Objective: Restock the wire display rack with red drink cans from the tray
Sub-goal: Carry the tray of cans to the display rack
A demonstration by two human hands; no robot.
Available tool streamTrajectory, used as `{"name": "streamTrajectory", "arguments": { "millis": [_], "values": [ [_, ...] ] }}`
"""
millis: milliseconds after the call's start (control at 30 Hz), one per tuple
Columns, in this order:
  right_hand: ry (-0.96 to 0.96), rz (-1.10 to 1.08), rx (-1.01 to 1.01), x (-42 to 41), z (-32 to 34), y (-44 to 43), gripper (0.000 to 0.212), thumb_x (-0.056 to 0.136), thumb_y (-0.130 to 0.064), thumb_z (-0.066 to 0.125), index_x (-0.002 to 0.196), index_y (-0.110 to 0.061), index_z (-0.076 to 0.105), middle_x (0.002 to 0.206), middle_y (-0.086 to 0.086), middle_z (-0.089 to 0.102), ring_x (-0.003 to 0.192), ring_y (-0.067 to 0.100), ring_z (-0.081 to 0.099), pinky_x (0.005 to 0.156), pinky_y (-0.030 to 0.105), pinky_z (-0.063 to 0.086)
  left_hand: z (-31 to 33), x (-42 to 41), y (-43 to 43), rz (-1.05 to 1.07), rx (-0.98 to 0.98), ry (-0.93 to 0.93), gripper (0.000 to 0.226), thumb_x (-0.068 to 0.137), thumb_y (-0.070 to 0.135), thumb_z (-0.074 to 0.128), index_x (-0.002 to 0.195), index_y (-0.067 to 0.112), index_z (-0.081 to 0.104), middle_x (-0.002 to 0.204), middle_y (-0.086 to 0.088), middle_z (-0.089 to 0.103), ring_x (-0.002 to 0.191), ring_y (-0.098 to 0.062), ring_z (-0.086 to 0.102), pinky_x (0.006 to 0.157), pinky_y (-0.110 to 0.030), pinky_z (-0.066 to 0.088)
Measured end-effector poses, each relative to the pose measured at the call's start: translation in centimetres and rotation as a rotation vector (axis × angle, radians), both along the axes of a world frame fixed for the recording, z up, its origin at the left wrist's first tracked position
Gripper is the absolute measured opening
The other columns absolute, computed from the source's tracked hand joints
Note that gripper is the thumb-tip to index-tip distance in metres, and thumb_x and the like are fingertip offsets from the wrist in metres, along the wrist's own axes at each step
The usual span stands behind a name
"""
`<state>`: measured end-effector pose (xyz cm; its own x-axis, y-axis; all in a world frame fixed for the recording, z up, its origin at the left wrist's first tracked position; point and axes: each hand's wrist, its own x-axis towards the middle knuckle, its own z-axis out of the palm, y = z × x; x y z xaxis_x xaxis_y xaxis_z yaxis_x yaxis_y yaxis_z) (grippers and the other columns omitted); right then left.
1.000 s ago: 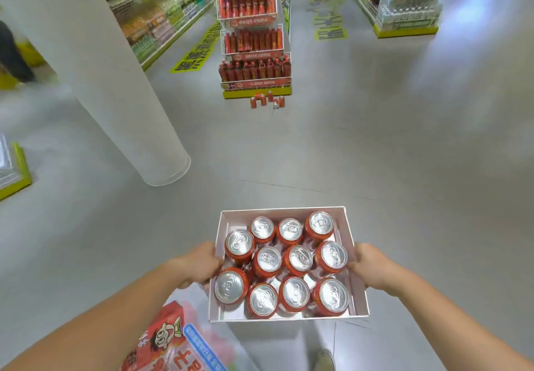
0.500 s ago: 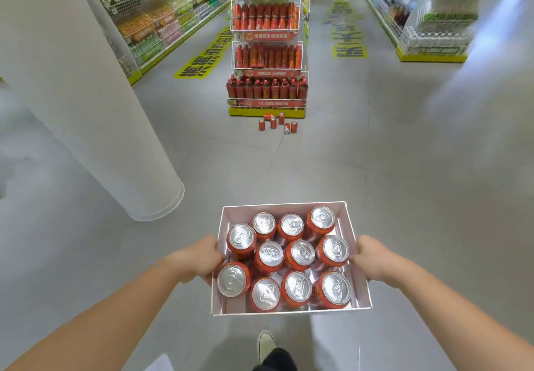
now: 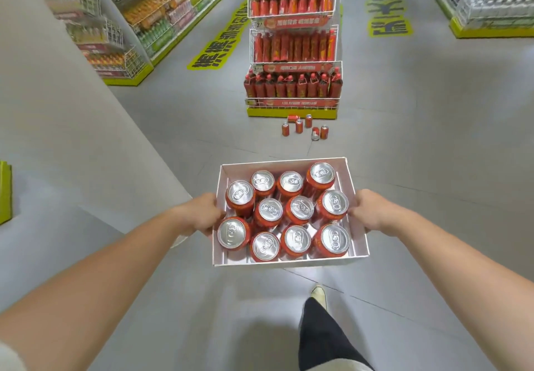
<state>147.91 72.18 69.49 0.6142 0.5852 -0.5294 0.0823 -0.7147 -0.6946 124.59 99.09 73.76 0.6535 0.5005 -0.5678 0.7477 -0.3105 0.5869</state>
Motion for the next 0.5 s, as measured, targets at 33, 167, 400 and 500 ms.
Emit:
{"name": "streamTrajectory", "arguments": {
  "millis": [33, 167, 400, 500],
  "values": [
    [0.002, 0.011, 0.003, 2.4, -0.1, 2.2, 0.016, 0.087, 0.007, 0.05, 0.087, 0.006, 0.067, 0.084, 0.025, 0.071, 0.074, 0.039, 0.072, 0.056, 0.042, 0.062, -0.1, 1.9, 2.0, 0.009, -0.004, 0.006, 0.01, 0.093, 0.005, 0.057, 0.088, 0.01, 0.066, 0.074, -0.004, 0.068, 0.06, -0.015, 0.062, 0.052, -0.026, 0.05],
    [-0.004, 0.075, -0.012, 10.7, 0.6, 10.5, 0.016, 0.086, 0.005, 0.054, 0.089, 0.001, 0.069, 0.085, 0.023, 0.073, 0.067, 0.032, 0.07, 0.046, 0.029, 0.054, -0.5, 9.1, 9.8, 0.058, 0.0, 0.008, 0.01, 0.093, 0.006, 0.056, 0.094, 0.007, 0.066, 0.08, -0.009, 0.066, 0.063, -0.017, 0.057, 0.046, -0.023, 0.047],
    [-0.006, 0.132, -0.034, 22.4, 2.4, 24.3, 0.013, 0.09, -0.002, 0.055, 0.09, -0.003, 0.069, 0.081, 0.017, 0.072, 0.064, 0.028, 0.068, 0.046, 0.028, 0.052, -1.1, 19.9, 22.6, 0.141, -0.093, -0.026, 0.015, 0.092, 0.005, 0.059, 0.103, 0.002, 0.069, 0.099, -0.021, 0.075, 0.082, -0.031, 0.074, 0.063, -0.04, 0.063],
    [-0.007, 0.147, -0.037, 27.0, 1.9, 30.8, 0.014, 0.093, -0.005, 0.055, 0.091, -0.01, 0.067, 0.078, 0.009, 0.071, 0.065, 0.025, 0.069, 0.045, 0.027, 0.051, -1.9, 24.7, 28.7, 0.132, -0.128, -0.022, 0.012, 0.092, 0.009, 0.063, 0.101, 0.006, 0.071, 0.096, -0.017, 0.077, 0.089, -0.035, 0.075, 0.066, -0.044, 0.063]
  ]
}}
